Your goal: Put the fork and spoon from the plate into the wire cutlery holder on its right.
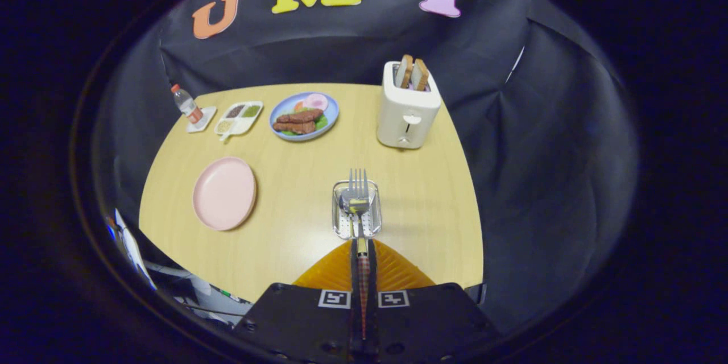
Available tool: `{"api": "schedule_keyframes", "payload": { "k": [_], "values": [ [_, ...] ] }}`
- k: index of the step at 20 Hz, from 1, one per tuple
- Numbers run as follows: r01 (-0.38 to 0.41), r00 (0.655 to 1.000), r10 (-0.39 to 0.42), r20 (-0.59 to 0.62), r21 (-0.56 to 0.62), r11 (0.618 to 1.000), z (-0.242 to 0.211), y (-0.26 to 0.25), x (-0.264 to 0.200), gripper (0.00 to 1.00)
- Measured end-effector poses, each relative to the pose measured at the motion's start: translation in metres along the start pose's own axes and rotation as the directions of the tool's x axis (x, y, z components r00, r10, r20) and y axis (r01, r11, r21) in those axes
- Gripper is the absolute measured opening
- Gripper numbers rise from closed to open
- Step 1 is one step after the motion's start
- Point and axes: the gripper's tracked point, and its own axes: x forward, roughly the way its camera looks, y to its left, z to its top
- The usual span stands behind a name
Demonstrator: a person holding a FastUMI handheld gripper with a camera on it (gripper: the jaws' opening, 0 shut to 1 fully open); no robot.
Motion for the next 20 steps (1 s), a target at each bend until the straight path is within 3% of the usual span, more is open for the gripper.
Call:
{"api": "schedule_keyframes", "payload": {
  "k": [5, 14, 20],
  "values": [
    [-0.074, 0.973, 0.090, -0.210, 0.082, 0.994, -0.010, 0.013, 0.027, 0.03],
    [0.004, 0.938, -0.010, -0.347, -0.020, 1.000, 0.011, 0.008, 0.066, 0.03],
    [0.002, 0.902, -0.016, -0.432, -0.033, 0.999, 0.014, 0.017, 0.087, 0.03]
  ]
}}
